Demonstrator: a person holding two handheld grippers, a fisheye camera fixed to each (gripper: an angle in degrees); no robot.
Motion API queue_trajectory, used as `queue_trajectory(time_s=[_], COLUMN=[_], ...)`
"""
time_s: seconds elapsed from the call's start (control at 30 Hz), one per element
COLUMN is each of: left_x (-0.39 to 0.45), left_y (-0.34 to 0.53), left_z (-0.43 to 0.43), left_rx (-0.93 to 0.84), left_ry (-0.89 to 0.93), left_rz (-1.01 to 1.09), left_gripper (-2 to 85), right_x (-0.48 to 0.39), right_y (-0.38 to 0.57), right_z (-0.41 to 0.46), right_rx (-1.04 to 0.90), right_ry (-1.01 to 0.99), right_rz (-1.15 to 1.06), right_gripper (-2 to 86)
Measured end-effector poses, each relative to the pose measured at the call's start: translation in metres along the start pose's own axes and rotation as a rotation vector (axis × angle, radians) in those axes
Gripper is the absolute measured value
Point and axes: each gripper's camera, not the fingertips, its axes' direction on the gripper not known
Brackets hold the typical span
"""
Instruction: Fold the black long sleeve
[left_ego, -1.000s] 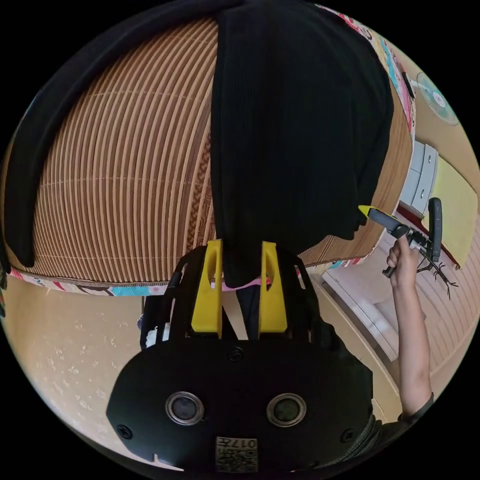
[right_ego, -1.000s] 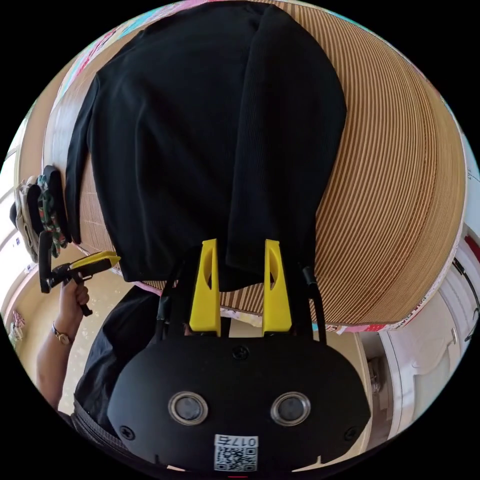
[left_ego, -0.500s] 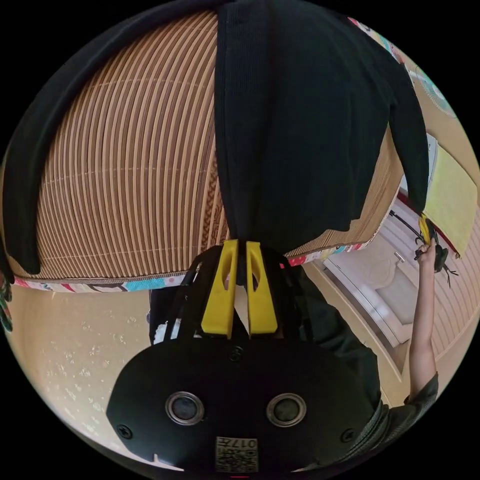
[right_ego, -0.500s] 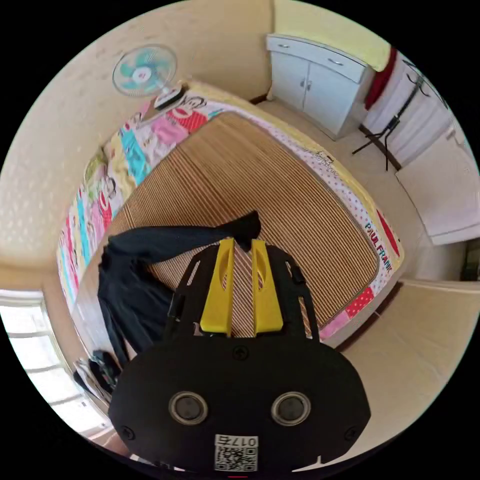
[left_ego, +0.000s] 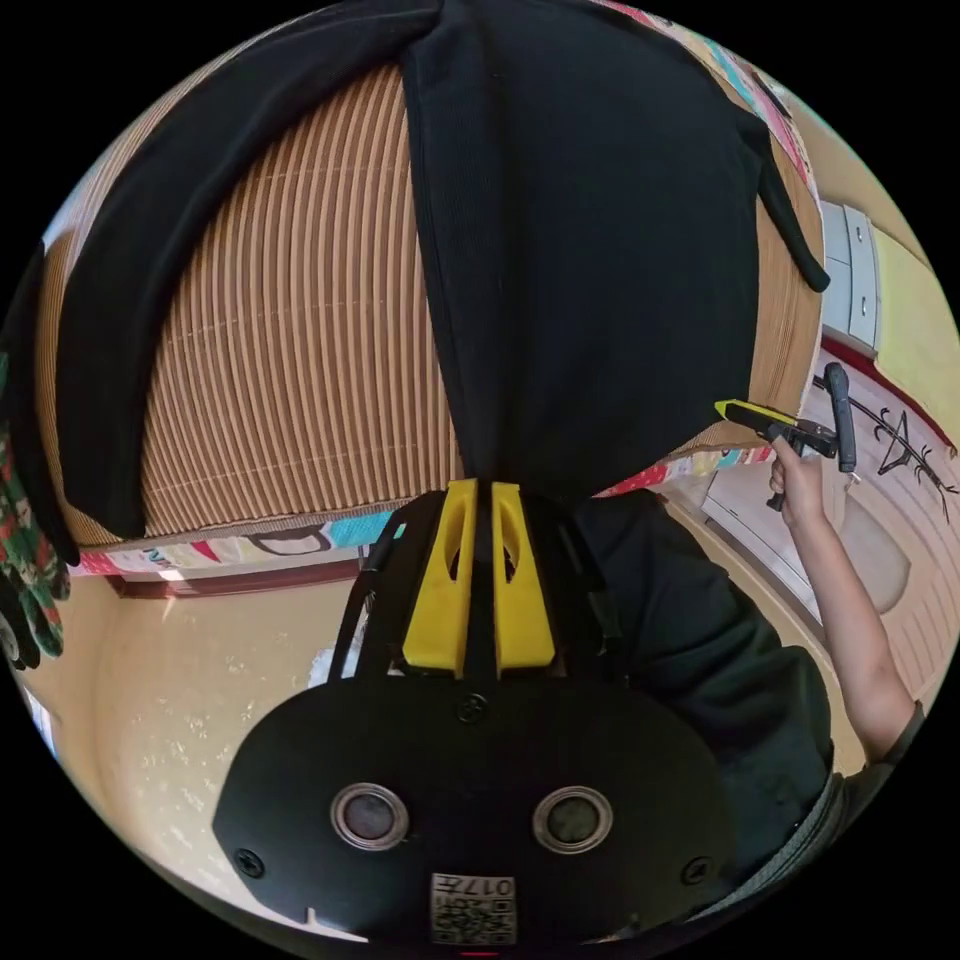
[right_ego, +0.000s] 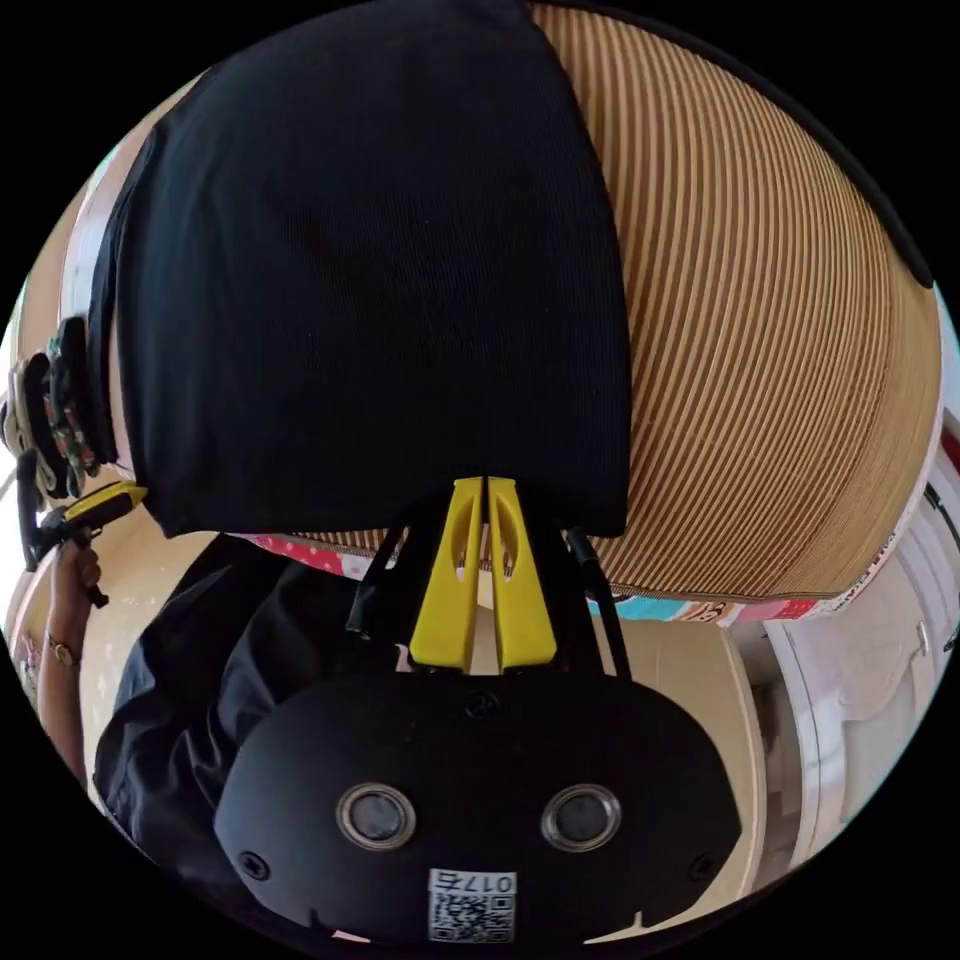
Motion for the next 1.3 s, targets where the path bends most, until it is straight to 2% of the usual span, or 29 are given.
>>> queue_trajectory(time_s=[0.1,0.23,0.33,0.4,0.43,0.5,0.6,0.7,0.9,1.07,1.17,1.3], left_x=[-0.035,-0.086,-0.150,-0.217,-0.236,-0.301,-0.351,-0.373,-0.387,-0.393,-0.392,-0.398], left_y=[0.019,0.045,0.075,0.115,0.126,0.170,0.198,0.201,0.210,0.219,0.227,0.221], left_z=[0.002,0.012,0.000,-0.019,-0.022,-0.013,0.023,0.056,0.096,0.105,0.108,0.118], left_rx=[-0.034,-0.099,0.004,0.280,0.362,0.661,0.842,0.858,0.891,0.970,1.015,0.984], left_ry=[-0.026,-0.037,0.049,0.357,0.456,0.813,1.109,1.264,1.365,1.381,1.380,1.365], left_rz=[-0.017,-0.056,-0.245,-0.436,-0.494,-0.743,-1.007,-1.180,-1.370,-1.304,-1.336,-1.319], left_gripper=[1.5,1.7,1.9,3.8,4.6,7.3,10.0,11.5,11.2,9.7,8.8,8.8], right_x=[-0.010,0.004,0.032,0.054,0.069,0.090,0.117,0.136,0.158,0.170,0.179,0.191], right_y=[0.027,0.064,0.088,0.099,0.107,0.120,0.141,0.162,0.187,0.193,0.197,0.204], right_z=[0.018,0.037,0.026,0.022,0.022,0.025,0.031,0.030,0.007,-0.010,-0.017,-0.026], right_rx=[-0.075,-0.172,-0.106,-0.093,-0.091,-0.082,-0.079,-0.070,-0.026,-0.031,-0.040,-0.053], right_ry=[0.052,-0.109,-0.205,-0.291,-0.356,-0.453,-0.558,-0.616,-0.681,-0.666,-0.661,-0.669], right_rz=[-0.056,-0.077,-0.016,0.045,0.092,0.155,0.245,0.309,0.322,0.268,0.244,0.211], right_gripper=[1.0,0.6,0.5,0.4,0.4,0.4,0.4,0.4,0.4,0.3,0.3,0.4])
